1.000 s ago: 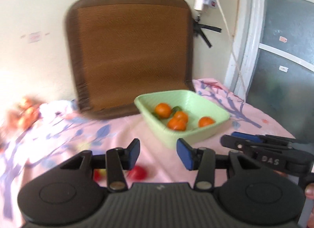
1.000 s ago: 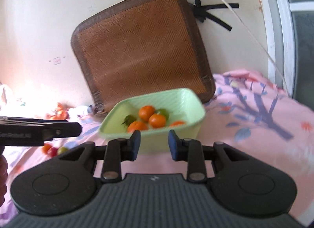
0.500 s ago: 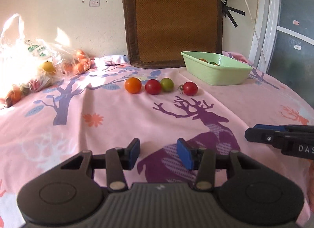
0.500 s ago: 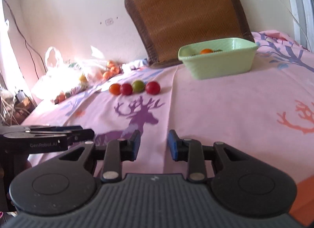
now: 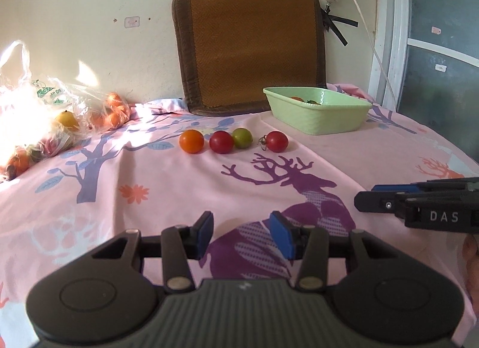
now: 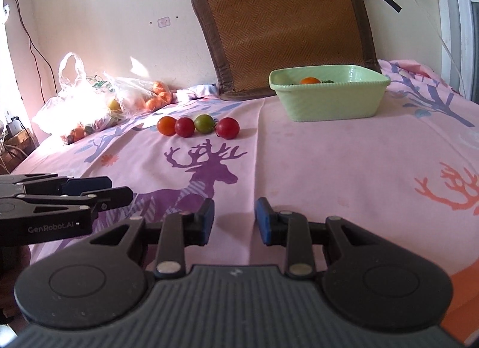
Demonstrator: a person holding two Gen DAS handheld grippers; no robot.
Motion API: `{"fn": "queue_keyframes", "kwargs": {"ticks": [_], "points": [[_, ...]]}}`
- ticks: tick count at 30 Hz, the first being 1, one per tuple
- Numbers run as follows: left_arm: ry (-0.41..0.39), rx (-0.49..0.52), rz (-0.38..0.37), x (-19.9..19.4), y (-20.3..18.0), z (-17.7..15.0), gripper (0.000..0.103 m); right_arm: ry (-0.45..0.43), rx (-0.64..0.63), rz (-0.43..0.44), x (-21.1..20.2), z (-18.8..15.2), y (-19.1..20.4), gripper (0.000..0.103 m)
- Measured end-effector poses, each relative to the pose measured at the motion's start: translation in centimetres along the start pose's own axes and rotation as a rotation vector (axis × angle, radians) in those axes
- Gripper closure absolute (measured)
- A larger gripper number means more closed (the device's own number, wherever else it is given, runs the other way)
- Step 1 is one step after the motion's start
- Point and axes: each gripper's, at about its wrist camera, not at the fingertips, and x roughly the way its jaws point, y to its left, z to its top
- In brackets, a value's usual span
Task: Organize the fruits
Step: 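Open both tools over the bowl and withdraw them above the sheet, then grasp an orange tomato with the left tool while the right tool grasps a green tomato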
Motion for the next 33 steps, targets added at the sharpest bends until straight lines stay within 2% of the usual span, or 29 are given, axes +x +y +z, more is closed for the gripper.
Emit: {"fn": "queue_keyframes", "kwargs": {"ticks": [3, 11, 15, 18, 19, 22, 25, 28, 31, 33], "points": [[-0.011, -0.028, -0.016, -0.2, 0.5, 0.0, 0.06, 0.002, 0.001, 0.012, 0.6, 0.8, -0.1, 0.069], [-0.004, -0.103, -0.068, 0.0, 1.8, 0.2, 0.06, -0.028, -0.137, 0.026, 4.5, 5.8, 1.6, 0.069], [0.003, -0.15, -0.094, 0.1, 2.6, 0.2, 0.06, -0.002, -0.165, 0.05, 7.4, 7.9, 2.5, 0.069], [0.05, -0.215, -0.147, 0.9, 4.2, 0.8, 0.06, 0.035, -0.228, 0.047, 9.5, 8.8, 3.4, 0.069], [0.061, -0.234, -0.16, 1.2, 5.0, 1.3, 0.06, 0.045, -0.247, 0.049, 9.9, 9.0, 3.8, 0.069], [0.066, -0.26, -0.134, 2.2, 7.8, 3.8, 0.06, 0.063, -0.295, 0.094, 10.4, 9.5, 4.8, 0.069], [0.059, -0.247, -0.133, 4.2, 10.1, 6.9, 0.058, 0.07, -0.393, 0.112, 10.8, 9.4, 6.3, 0.069], [0.089, -0.233, -0.118, 7.3, 11.3, 9.0, 0.057, 0.092, -0.503, 0.071, 11.9, 9.0, 7.3, 0.069], [0.112, -0.226, -0.151, 9.7, 11.3, 9.8, 0.057, 0.141, -0.536, 0.055, 13.1, 9.0, 7.0, 0.069], [0.113, -0.199, -0.142, 10.8, 10.7, 10.1, 0.057, 0.139, -0.552, 0.044, 13.4, 9.2, 6.9, 0.069]]}}
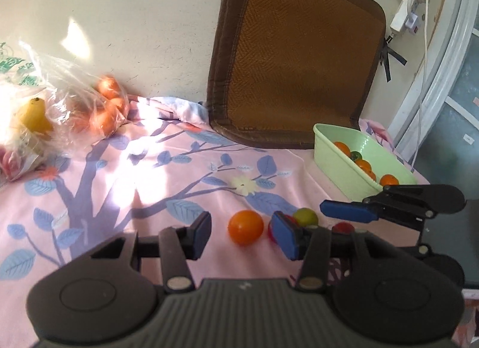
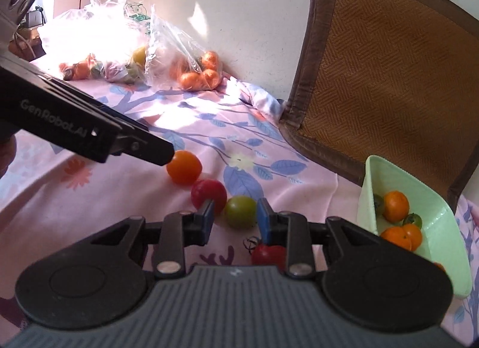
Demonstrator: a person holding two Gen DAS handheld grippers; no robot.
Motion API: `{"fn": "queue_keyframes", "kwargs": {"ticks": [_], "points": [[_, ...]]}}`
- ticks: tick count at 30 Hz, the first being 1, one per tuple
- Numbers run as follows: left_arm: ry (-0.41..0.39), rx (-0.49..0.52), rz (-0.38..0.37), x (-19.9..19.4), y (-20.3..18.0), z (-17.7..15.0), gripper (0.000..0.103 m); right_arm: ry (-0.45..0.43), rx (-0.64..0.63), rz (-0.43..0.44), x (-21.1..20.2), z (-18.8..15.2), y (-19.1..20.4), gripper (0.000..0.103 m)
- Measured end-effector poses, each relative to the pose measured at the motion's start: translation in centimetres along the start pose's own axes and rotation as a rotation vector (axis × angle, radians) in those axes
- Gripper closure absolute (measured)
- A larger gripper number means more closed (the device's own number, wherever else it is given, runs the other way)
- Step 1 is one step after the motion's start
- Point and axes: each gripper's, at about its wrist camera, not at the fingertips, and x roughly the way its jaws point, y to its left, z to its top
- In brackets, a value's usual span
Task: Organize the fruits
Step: 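Grasp an orange tomato with the left tool while the right tool grasps a green tomato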
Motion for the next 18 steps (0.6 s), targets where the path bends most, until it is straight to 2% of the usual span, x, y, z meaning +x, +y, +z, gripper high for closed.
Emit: {"fn": "queue_keyframes", "kwargs": {"ticks": [4, 9, 11, 15, 18], "points": [[0.012, 0.003, -0.009, 1.5, -0.3, 0.3, 0.057, 0.03, 0.0, -0.01, 0.3, 0.3, -0.6, 0.069], [0.032, -0.03, -0.025, 2.6, 0.5, -0.4, 0.067, 0.042, -0.016, 0.003, 0.5, 0.0, -0.8, 0.069], [0.024, -0.022, -0.026, 2.3, 0.4, -0.6, 0.072, 0.042, -0.016, 0.014, 0.9, 0.2, -0.7, 0.069], [0.008, 0.022, 0.006, 1.9, -0.3, -0.9, 0.073, 0.036, -0.025, 0.007, 1.7, 0.4, -0.7, 0.069], [0.004, 0.022, 0.017, 1.3, -0.6, -1.1, 0.073, 0.045, 0.007, 0.041, 2.2, 0.4, -1.3, 0.077]]}}
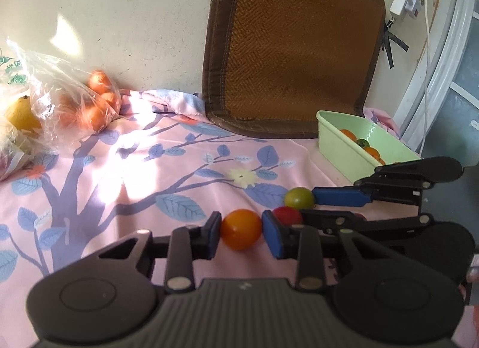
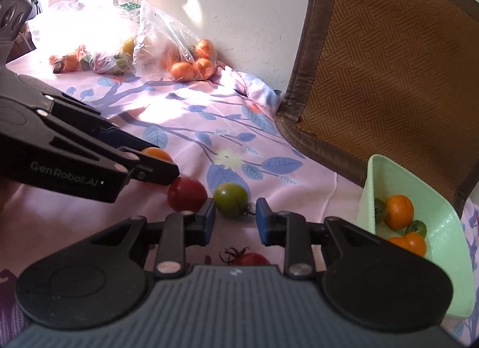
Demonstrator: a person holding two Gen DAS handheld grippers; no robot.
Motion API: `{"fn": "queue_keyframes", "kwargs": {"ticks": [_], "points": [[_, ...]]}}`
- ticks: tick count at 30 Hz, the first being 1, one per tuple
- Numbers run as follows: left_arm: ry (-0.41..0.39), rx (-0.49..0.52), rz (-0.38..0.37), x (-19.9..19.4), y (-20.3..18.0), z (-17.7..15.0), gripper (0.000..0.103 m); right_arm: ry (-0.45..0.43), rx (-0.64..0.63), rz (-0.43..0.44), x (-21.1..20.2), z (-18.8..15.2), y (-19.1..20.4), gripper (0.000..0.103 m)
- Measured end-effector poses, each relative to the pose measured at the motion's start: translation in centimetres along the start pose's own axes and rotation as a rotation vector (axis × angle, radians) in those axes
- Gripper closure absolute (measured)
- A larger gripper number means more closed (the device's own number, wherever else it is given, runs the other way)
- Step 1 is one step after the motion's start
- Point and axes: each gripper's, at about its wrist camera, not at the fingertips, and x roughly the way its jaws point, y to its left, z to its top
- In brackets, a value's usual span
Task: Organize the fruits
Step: 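Grasp an orange tomato with the left tool while the right tool grasps a green tomato, then carry the orange and green tomatoes over the green bowl and lower them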
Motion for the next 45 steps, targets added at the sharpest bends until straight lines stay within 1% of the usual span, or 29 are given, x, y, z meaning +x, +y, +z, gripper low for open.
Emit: {"fn": "queue_keyframes", "kwargs": {"ticks": [3, 6, 8, 10, 12, 14, 15, 16, 18, 20, 23, 25, 28, 30, 32, 34, 35, 36, 39, 41, 45], "points": [[-0.023, -0.013, -0.009, -1.6, -0.2, -0.3, 0.073, -0.024, 0.033, 0.02, -0.8, -0.3, -0.1, 0.078], [-0.062, -0.016, -0.026, -3.9, -1.1, -1.0, 0.073, -0.084, 0.058, -0.016, -3.2, -1.0, -0.1, 0.078], [-0.079, -0.007, -0.047, -5.4, -2.1, -1.9, 0.073, -0.124, 0.101, -0.013, -5.3, -2.0, -0.3, 0.078], [-0.076, 0.012, -0.069, -6.4, -3.5, -3.1, 0.073, -0.152, 0.131, -0.019, -7.5, -3.5, -0.4, 0.078], [-0.055, 0.033, -0.091, -6.8, -5.1, -4.7, 0.073, -0.166, 0.158, -0.03, -9.6, -5.5, -0.2, 0.079], [-0.03, 0.051, -0.111, -6.9, -6.6, -6.2, 0.073, -0.164, 0.199, -0.04, -11.6, -7.8, -0.3, 0.081], [-0.02, 0.061, -0.118, -7.0, -7.4, -6.9, 0.073, -0.16, 0.215, -0.048, -12.4, -8.8, -0.3, 0.087], [-0.012, 0.072, -0.125, -7.0, -8.1, -7.5, 0.073, -0.154, 0.234, -0.058, -13.2, -9.8, -0.3, 0.088], [0.0, 0.094, -0.14, -7.0, -9.5, -8.5, 0.073, -0.142, 0.277, -0.069, -14.5, -11.8, -0.3, 0.088], [0.015, 0.11, -0.146, -6.8, -10.5, -9.4, 0.073, -0.125, 0.293, -0.081, -15.3, -13.3, -0.1, 0.088], [-0.001, 0.142, -0.112, -7.0, -11.4, -10.0, 0.072, -0.096, 0.302, -0.097, -15.5, -14.9, 0.2, 0.088], [0.003, 0.134, -0.108, -7.1, -11.5, -9.9, 0.072, -0.095, 0.319, -0.101, -15.5, -15.4, 0.2, 0.088], [0.009, 0.126, -0.1, -7.4, -11.4, -9.8, 0.072, -0.135, 0.343, -0.105, -16.0, -15.4, -0.1, 0.086], [0.007, 0.128, -0.091, -7.7, -11.5, -9.8, 0.072, -0.149, 0.353, -0.097, -16.1, -15.3, -0.4, 0.078], [0.005, 0.126, -0.089, -7.8, -11.5, -9.8, 0.072, -0.149, 0.355, -0.095, -15.9, -15.3, -0.4, 0.078], [0.005, 0.125, -0.088, -7.9, -11.5, -9.9, 0.072, -0.148, 0.351, -0.086, -15.8, -15.3, -0.2, 0.075], [0.006, 0.125, -0.087, -7.9, -11.5, -9.9, 0.072, -0.149, 0.348, -0.08, -15.8, -15.2, -0.1, 0.071], [0.008, 0.125, -0.086, -7.9, -11.5, -9.9, 0.072, -0.151, 0.344, -0.076, -15.7, -15.1, -0.1, 0.069], [0.016, 0.128, -0.08, -7.6, -11.4, -10.1, 0.072, -0.158, 0.334, -0.073, -15.3, -14.8, 0.0, 0.069], [0.007, 0.132, -0.078, -7.7, -11.5, -10.4, 0.072, -0.155, 0.34, -0.069, -14.9, -14.6, -0.1, 0.069], [0.008, 0.146, -0.078, -7.7, -11.7, -10.1, 0.072, -0.149, 0.33, -0.053, -14.3, -14.7, -0.1, 0.072]]}}
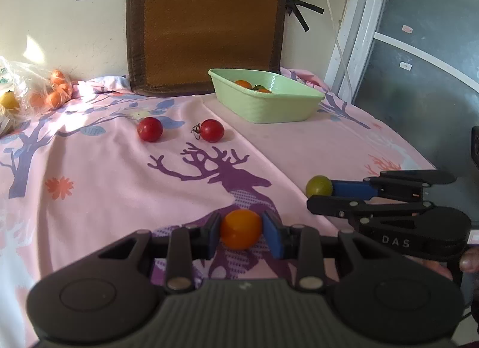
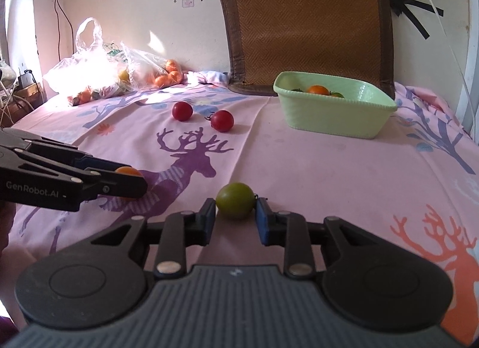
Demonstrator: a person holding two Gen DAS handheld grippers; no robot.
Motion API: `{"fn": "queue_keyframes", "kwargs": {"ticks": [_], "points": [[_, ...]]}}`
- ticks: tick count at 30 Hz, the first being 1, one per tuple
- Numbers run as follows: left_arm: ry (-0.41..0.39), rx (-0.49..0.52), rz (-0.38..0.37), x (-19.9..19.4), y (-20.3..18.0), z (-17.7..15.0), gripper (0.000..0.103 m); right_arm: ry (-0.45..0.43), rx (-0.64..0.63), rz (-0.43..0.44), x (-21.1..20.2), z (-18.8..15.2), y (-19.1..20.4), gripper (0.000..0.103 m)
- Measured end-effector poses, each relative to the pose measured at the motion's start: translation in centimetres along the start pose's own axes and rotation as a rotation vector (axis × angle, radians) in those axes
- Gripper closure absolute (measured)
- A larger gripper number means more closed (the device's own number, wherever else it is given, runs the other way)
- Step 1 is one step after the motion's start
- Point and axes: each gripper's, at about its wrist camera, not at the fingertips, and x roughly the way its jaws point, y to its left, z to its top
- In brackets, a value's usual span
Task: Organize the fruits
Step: 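Carry the orange and green tomatoes over the green bowl and lower them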
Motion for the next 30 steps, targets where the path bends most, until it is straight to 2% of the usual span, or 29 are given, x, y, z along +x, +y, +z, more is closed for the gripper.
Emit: {"fn": "queue_keyframes", "kwargs": {"ticks": [6, 11, 14, 18, 25, 30], "points": [[-0.036, 0.023, -0.031, 0.4, -0.5, 3.2, 0.072, -0.058, 0.008, -0.023, -0.5, 0.8, -0.6, 0.073], [-0.091, 0.064, -0.046, 2.7, -1.3, 8.6, 0.072, -0.14, 0.027, -0.09, -0.3, 3.1, -3.2, 0.073], [-0.107, 0.055, -0.066, 5.7, -1.7, 12.5, 0.072, -0.187, 0.052, -0.145, 0.5, 5.1, -5.6, 0.072], [-0.075, 0.008, -0.07, 10.9, -1.6, 16.2, 0.072, -0.206, 0.065, -0.204, 3.0, 7.5, -8.6, 0.072], [0.015, -0.081, -0.073, 17.5, 0.1, 18.1, 0.072, -0.162, 0.085, -0.204, 6.9, 8.7, -11.0, 0.072], [0.034, -0.09, -0.063, 18.6, 0.5, 17.8, 0.071, -0.16, 0.113, -0.194, 7.9, 8.3, -11.5, 0.069]]}}
